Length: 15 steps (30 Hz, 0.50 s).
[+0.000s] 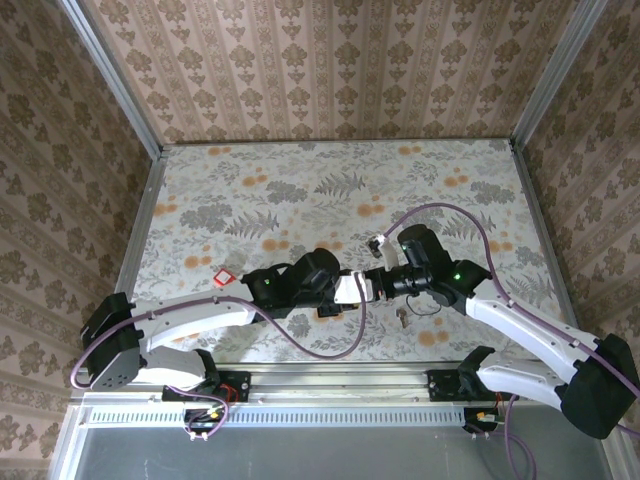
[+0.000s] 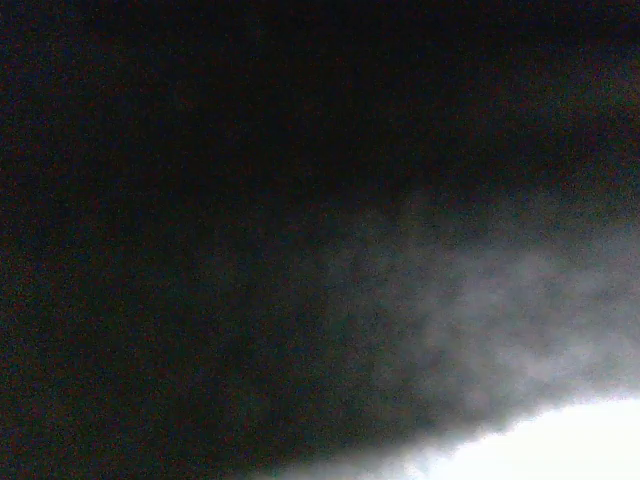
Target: Unlock with the key
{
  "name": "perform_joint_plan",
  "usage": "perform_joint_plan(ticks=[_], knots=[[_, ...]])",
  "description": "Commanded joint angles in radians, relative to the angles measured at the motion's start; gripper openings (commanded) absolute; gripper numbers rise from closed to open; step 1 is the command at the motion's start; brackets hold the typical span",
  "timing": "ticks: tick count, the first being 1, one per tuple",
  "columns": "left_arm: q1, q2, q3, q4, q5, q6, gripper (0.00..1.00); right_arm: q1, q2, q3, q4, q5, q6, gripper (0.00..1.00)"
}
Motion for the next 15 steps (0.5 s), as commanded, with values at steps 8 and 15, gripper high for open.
perform_joint_plan(ticks=[8, 15], knots=[[-0.005, 0.008, 0.073, 0.151, 0.03, -0.01, 0.0, 0.015, 0.023, -0.018, 0.048, -0.09, 0.014, 0.15], [-0.005, -0.051, -0.036, 0.313, 0.084, -0.007, 0.35, -0.015, 0.015, -0.02, 0.064, -0.103, 0.034, 0.01]])
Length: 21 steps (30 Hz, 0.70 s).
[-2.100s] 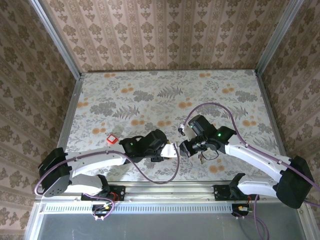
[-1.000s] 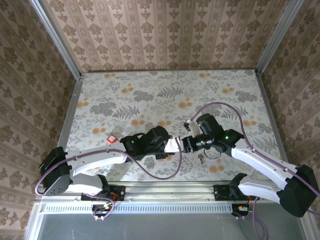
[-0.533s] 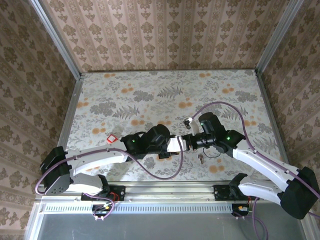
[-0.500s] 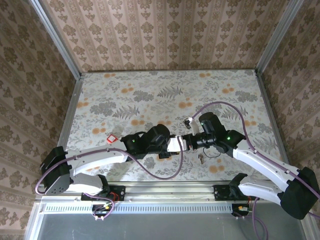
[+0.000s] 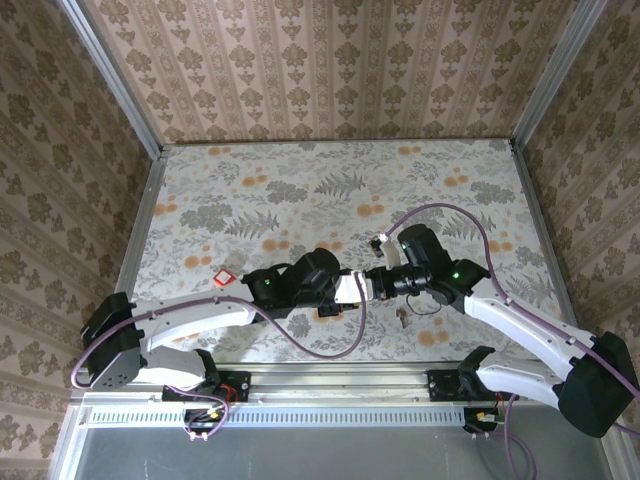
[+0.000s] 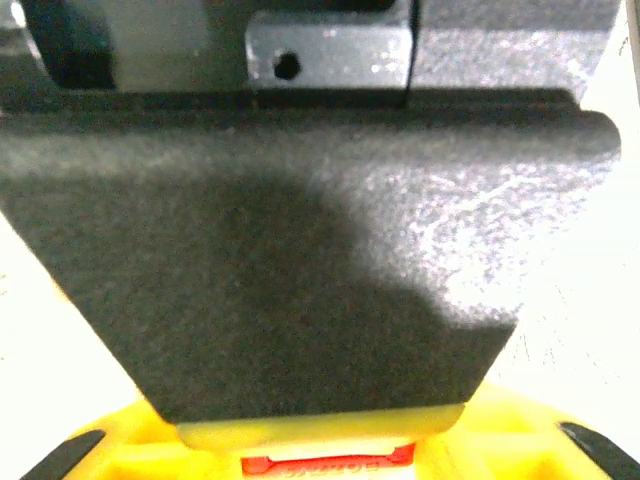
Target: Unlock with the key
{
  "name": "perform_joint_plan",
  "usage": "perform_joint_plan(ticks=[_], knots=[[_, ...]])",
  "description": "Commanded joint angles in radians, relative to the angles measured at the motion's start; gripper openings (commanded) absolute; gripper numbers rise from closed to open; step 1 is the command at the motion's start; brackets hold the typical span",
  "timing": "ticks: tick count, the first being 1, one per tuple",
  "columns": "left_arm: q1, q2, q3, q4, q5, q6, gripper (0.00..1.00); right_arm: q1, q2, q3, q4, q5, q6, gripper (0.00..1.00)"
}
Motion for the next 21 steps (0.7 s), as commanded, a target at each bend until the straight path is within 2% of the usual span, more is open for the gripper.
perform_joint_plan(ticks=[1, 4, 5, 10, 21], knots=[[-0.006, -0.058, -0.04, 0.304, 0.092, -0.002, 0.46, -0.002, -0.006, -0.01, 0.067, -0.123, 0.012, 0.0], [-0.003, -0.083, -0.087, 0.342, 0.093, -0.013, 0.61, -0.019, -0.011, -0.008, 0.067, -0.15, 0.015, 0.0], [0.002, -0.091, -0.101, 0.348, 0.092, -0.022, 0.62, -0.023, -0.013, -0.007, 0.068, -0.161, 0.016, 0.0], [0.043, -0.13, -0.161, 0.41, 0.136, -0.063, 0.64, -0.027, -0.011, -0.01, 0.074, -0.182, 0.02, 0.0], [0.091, -0.147, -0.237, 0.369, 0.172, -0.081, 0.65, -0.045, -0.026, -0.011, 0.078, -0.205, 0.031, 0.0]])
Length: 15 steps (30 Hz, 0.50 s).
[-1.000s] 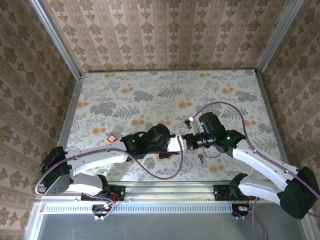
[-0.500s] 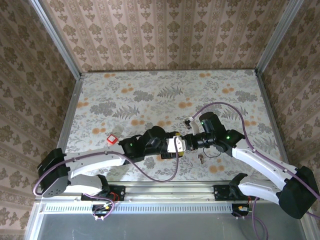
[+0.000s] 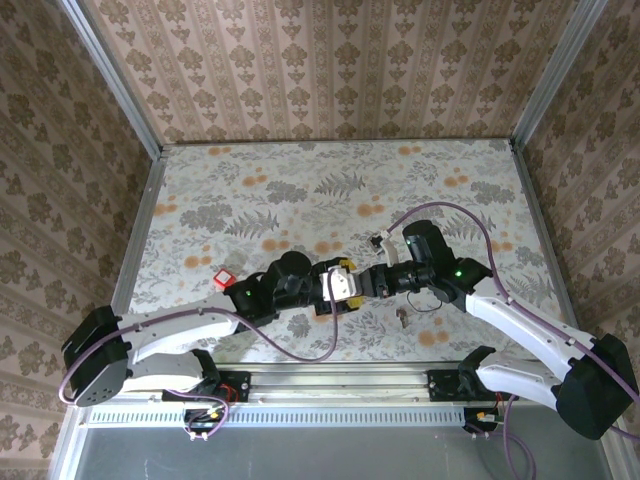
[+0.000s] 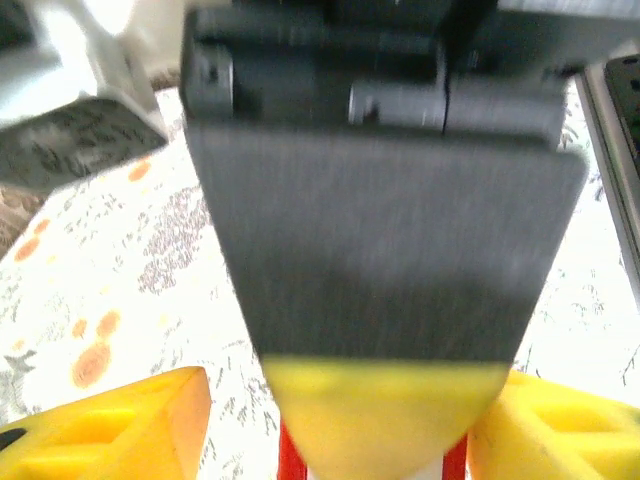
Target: Unlock with the key
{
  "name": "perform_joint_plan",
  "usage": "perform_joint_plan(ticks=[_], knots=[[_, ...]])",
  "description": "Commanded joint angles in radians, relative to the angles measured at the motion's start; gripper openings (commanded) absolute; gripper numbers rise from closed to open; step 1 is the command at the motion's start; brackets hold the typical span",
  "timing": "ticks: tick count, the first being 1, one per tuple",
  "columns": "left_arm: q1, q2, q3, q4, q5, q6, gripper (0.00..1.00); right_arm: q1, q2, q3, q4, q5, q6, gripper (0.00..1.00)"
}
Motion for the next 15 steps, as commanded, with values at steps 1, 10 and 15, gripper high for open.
perform_joint_plan(ticks=[1, 10, 15], knots=[[0.019, -0.022, -0.031, 0.02, 0.025, -0.031, 0.65, -0.004, -0.021, -0.008, 0.016, -0.046, 0.012, 0.0], [0.033, -0.005, -0.012, 0.062, 0.059, -0.037, 0.62, -0.004, -0.008, -0.014, 0.044, -0.06, 0.024, 0.0], [0.033, 0.032, 0.017, 0.047, 0.072, -0.028, 0.45, -0.004, -0.012, -0.023, 0.042, -0.062, 0.024, 0.0]])
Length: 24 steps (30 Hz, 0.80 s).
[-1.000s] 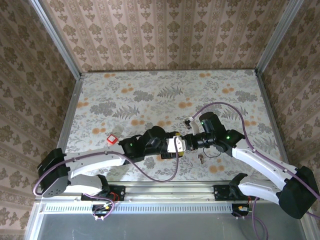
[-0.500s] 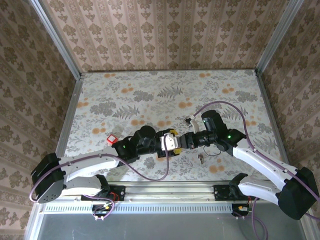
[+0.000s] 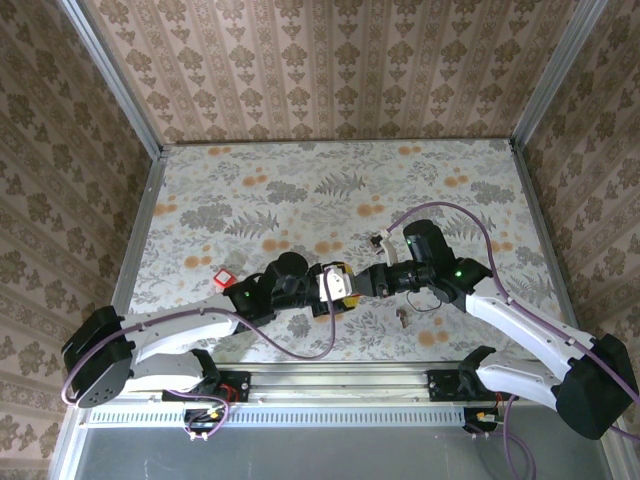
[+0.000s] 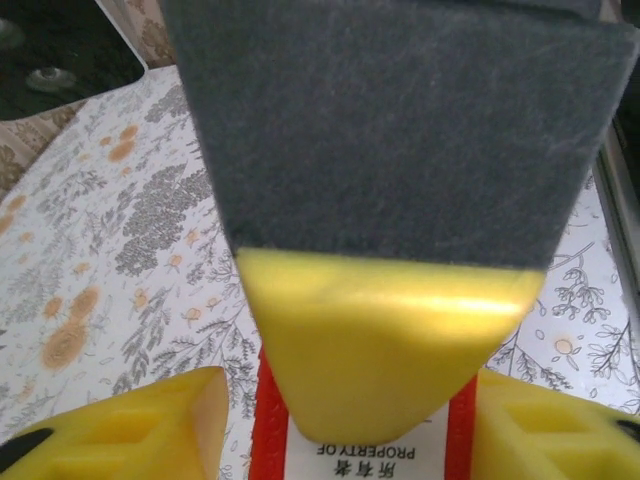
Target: Unlock with the key
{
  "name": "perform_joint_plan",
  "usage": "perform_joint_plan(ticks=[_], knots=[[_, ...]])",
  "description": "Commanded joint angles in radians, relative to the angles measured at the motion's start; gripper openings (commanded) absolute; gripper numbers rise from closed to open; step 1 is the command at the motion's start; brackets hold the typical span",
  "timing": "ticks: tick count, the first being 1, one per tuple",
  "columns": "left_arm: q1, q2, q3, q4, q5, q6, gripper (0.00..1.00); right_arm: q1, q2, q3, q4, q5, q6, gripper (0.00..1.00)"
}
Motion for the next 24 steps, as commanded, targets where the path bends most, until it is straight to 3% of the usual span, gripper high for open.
perform_joint_plan(ticks=[1, 8, 9, 12, 14, 18, 24], knots=[[0.007, 0.023, 0.05, 0.016, 0.018, -0.003, 0.39, -0.001, -0.014, -0.019, 0.008, -0.039, 0.006, 0.0], [0.004, 0.022, 0.055, 0.004, -0.012, 0.006, 0.14, -0.001, -0.028, -0.023, 0.012, -0.041, 0.026, 0.0], [0.0, 0.019, 0.056, 0.002, -0.024, 0.006, 0.1, -0.003, -0.029, -0.02, 0.007, -0.039, 0.03, 0.05], [-0.021, 0.012, 0.064, -0.022, -0.08, 0.029, 0.02, -0.014, -0.044, -0.002, -0.055, -0.005, 0.015, 0.45], [-0.037, 0.01, 0.069, -0.056, -0.114, 0.065, 0.0, -0.044, -0.068, 0.024, -0.147, 0.057, -0.012, 0.58], [-0.05, 0.005, 0.091, -0.148, -0.141, 0.111, 0.0, -0.108, -0.149, 0.032, -0.236, 0.064, -0.054, 0.68], [-0.048, 0.007, 0.115, -0.198, -0.142, 0.118, 0.0, -0.118, -0.213, -0.005, -0.23, 0.038, -0.069, 0.67]])
